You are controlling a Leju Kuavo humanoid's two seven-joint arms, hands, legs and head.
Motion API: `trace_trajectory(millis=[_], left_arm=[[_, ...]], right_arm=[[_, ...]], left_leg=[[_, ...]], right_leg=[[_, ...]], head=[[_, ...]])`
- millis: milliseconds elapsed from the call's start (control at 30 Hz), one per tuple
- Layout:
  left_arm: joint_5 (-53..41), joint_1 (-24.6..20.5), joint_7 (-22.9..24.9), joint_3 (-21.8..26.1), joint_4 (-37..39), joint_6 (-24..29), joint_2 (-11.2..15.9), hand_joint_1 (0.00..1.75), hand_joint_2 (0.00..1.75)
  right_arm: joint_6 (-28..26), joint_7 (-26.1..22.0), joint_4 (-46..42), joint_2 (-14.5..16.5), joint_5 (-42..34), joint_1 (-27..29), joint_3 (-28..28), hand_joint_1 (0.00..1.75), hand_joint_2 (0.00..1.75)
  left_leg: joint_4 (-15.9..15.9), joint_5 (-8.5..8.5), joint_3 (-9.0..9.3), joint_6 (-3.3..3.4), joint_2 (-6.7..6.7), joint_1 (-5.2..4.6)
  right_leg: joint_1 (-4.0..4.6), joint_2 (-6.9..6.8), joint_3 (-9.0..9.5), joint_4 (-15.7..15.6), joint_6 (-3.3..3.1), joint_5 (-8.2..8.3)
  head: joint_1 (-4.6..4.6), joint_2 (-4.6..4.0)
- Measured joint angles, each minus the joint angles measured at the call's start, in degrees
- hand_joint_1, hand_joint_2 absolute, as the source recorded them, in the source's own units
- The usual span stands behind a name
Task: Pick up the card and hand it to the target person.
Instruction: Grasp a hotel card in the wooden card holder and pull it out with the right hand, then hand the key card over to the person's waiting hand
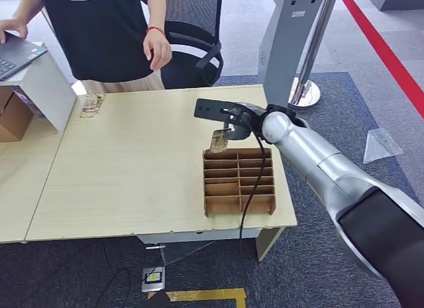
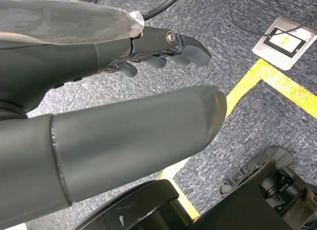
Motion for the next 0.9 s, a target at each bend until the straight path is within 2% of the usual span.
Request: trace_trajectory(millis=[133,533,733,900], left_arm=[[0.2,0.2,0.0,0.0,0.0,0.4,0.0,0.0,0.0],[0.9,0.9,-0.4,0.0,0.0,1.5,0.1,0.0,0.0],[0.9,1.0,-0.4,0.0,0.0,1.7,0.1,0.0,0.0],[0.9,1.1,-0.5,0.0,0.0,2.0,0.0,0.0,0.0]], right_arm=[[-3.4,-1.3,-1.3,-0.2,-2.0,-0.2,-0.8,1.75,1.75],[-18.6,-6.8,-3.0,-0.2,-9.0,-0.3,-5.5,1.75,1.75],[-22.3,-10.1,-2.5,-0.2,-14.8,-0.1,-8.4,1.75,1.75],[-26.2,-15.0,-0.7,-0.2,-21.8,0.9,-11.4,1.75,1.75]], left_leg=[[0.0,0.0,0.0,0.0,0.0,0.0],[0.0,0.0,-0.01,0.0,0.0,0.0],[0.0,0.0,-0.01,0.0,-0.01,0.0],[0.0,0.0,-0.02,0.0,-0.01,0.0]], right_leg=[[0.0,0.0,0.0,0.0,0.0,0.0],[0.0,0.0,0.0,0.0,0.0,0.0],[0.0,-0.01,0.0,0.0,0.0,0.0],[0.0,-0.01,0.0,0.0,0.0,0.0]], head=[[0.01,0.0],[0.01,0.0],[0.01,0.0],[0.01,0.0]])
